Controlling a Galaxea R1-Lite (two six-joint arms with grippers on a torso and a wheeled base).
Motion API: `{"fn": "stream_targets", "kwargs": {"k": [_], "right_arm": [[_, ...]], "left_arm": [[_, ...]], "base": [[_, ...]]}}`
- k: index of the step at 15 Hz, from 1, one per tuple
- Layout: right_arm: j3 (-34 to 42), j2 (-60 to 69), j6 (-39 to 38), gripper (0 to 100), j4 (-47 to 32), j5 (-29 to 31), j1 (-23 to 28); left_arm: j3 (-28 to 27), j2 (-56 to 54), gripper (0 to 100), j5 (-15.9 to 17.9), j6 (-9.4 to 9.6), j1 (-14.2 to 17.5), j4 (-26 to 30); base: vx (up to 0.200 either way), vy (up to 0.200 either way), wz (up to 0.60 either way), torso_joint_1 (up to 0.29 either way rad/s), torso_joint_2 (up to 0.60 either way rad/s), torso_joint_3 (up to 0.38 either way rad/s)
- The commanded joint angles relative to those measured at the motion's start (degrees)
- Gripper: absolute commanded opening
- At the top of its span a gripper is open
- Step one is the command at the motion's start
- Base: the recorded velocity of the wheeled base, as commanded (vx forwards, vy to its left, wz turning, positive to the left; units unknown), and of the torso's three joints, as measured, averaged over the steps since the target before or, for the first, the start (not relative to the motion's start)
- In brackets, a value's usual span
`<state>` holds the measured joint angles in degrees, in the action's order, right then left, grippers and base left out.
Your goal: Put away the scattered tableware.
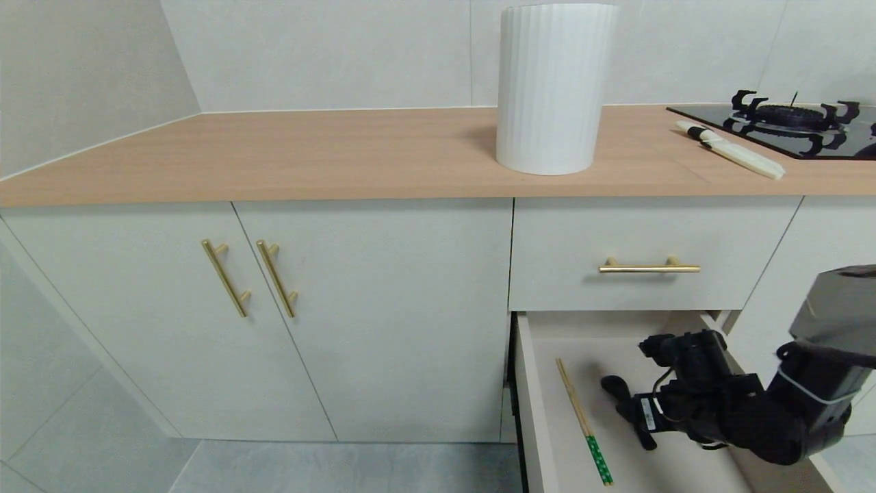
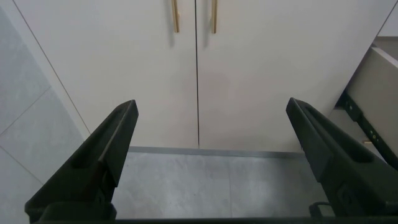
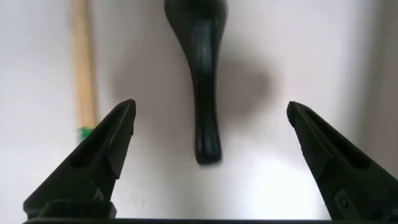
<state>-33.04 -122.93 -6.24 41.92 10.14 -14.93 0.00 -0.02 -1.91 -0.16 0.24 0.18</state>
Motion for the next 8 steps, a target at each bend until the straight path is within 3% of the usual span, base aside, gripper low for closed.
{"fn": "stream_targets", "kwargs": {"k": [1, 3, 5, 8], "right_arm": [[4.12, 15.53, 0.00, 100, -5.54, -0.30, -0.01], [5.79, 24.23, 0.00, 100, -11.78, -0.65, -0.01], [7.02, 34.60, 0.09, 100, -20.57, -6.36, -0.10], [3.33, 44.88, 0.27, 100, -35.07, -9.62, -0.97]], "left_arm": [[0.00, 0.02, 100, -0.11, -0.11, 0.02, -0.01], [0.00, 0.02, 100, -0.11, -0.02, 0.02, -0.01], [0.00, 0.02, 100, -0.02, -0.02, 0.02, -0.01], [0.00, 0.02, 100, -0.02, -0.11, 0.02, -0.01]], "base": [[0.000, 0.000, 0.00, 0.000, 0.00, 0.000], [0.000, 0.000, 0.00, 0.000, 0.00, 0.000], [0.000, 0.000, 0.00, 0.000, 0.00, 0.000], [0.000, 0.000, 0.00, 0.000, 0.00, 0.000]]}}
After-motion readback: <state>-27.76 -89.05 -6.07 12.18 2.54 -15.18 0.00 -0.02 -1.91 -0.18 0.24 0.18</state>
